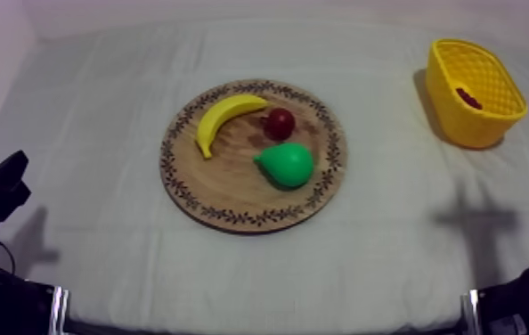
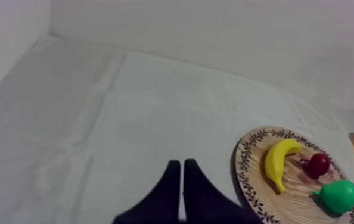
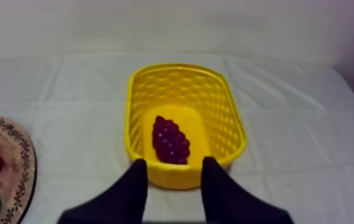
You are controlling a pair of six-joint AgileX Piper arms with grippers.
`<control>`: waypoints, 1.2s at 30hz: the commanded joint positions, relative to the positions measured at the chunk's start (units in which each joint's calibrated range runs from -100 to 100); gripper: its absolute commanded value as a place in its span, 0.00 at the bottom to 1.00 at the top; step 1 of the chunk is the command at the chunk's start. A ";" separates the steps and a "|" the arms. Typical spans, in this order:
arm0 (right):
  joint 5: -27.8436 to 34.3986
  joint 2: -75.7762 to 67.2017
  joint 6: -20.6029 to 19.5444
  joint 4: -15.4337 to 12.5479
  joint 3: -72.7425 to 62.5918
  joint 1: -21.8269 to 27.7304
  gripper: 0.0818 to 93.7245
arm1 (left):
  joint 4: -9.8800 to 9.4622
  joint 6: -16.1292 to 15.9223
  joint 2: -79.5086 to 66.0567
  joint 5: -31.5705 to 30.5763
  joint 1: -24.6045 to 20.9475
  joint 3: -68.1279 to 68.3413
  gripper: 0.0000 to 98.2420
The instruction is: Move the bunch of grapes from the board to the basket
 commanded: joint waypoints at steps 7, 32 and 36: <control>-3.71 -17.61 0.94 -1.41 14.78 -1.25 0.20 | -0.04 0.05 0.00 -0.05 0.00 -0.02 0.00; -7.53 -32.46 3.34 -6.24 32.16 -0.01 0.00 | -0.04 0.06 0.00 -0.05 0.00 -0.02 0.00; -5.12 -32.55 2.93 -6.22 32.23 -0.23 0.00 | -0.04 0.06 0.00 -0.05 0.00 -0.02 0.00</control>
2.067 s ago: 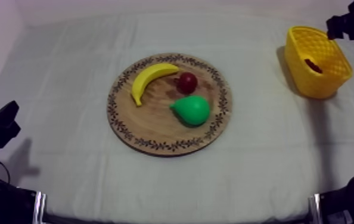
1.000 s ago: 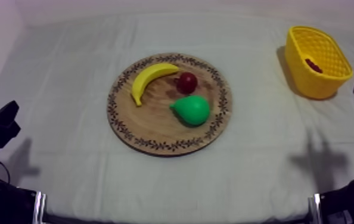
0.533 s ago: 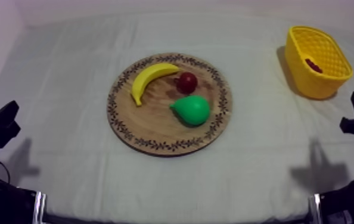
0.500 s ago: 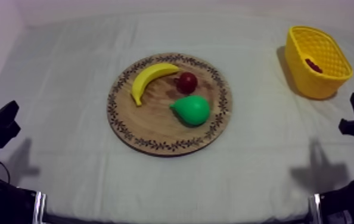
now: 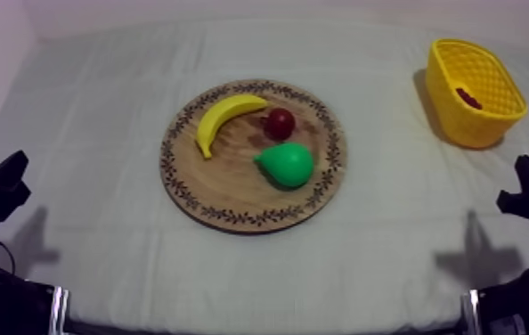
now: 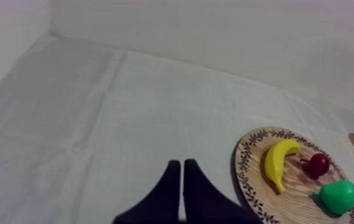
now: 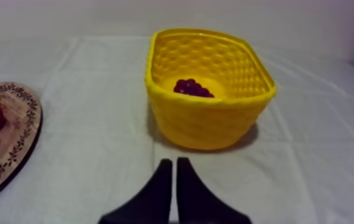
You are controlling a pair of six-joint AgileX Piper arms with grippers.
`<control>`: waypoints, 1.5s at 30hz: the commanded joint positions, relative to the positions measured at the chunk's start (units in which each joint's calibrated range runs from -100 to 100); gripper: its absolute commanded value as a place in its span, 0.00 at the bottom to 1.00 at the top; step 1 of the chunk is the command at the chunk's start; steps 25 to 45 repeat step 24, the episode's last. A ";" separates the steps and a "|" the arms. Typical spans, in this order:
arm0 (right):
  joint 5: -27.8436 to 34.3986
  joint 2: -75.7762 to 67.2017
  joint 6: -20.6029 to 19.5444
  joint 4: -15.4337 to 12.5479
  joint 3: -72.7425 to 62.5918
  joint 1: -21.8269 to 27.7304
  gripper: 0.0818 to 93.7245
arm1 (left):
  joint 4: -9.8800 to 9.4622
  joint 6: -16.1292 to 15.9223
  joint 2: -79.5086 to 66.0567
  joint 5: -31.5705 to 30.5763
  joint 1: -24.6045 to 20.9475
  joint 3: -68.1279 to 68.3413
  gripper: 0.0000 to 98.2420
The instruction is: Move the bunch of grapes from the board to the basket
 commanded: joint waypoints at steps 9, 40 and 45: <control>2.49 -0.07 -2.54 0.17 0.04 -0.19 0.00 | -0.04 0.01 0.00 -0.05 0.00 -0.02 0.00; 3.05 -0.07 7.64 0.27 0.04 -0.20 0.00 | -0.04 0.01 0.00 -0.05 0.00 -0.02 0.00; 3.05 -0.07 7.64 0.27 0.04 -0.20 0.00 | -0.04 0.01 0.00 -0.05 0.00 -0.02 0.00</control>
